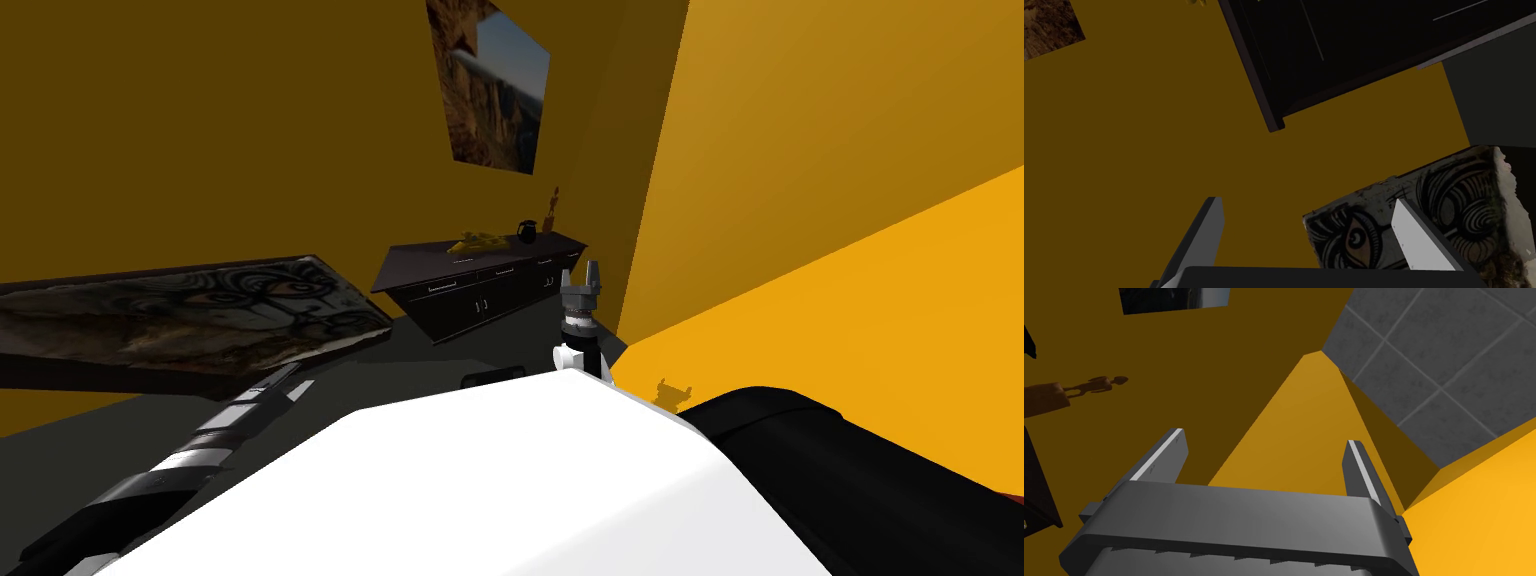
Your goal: Push the door open
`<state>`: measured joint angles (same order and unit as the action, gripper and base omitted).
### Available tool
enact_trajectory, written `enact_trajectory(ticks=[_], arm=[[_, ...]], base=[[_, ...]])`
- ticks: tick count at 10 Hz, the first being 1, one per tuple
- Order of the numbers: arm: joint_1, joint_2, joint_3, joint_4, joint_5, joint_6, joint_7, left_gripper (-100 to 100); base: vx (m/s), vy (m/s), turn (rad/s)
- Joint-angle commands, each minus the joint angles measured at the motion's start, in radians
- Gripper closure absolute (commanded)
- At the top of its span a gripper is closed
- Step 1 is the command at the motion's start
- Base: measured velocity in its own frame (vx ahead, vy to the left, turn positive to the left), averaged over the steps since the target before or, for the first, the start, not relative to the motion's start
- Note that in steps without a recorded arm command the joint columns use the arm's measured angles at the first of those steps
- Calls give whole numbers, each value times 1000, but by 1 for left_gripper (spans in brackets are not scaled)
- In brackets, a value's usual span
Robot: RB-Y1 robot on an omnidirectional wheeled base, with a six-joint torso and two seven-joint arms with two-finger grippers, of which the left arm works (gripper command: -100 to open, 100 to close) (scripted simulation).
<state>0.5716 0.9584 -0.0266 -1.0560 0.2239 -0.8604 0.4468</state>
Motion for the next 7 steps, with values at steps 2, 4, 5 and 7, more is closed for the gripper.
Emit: enact_trajectory(ticks=[2,4,5,7], arm=[[-3,-4,13,-1,-38,-5,20,-100],[-5,-7,23,-1,-66,-8,35,-100],[-7,-9,28,-1,-80,-10,42,-100],[-9,-11,35,-1,-101,-13,53,-100]], base=[[-89,-182,65],[-77,-182,21],[-86,-165,47],[-91,-153,76]])
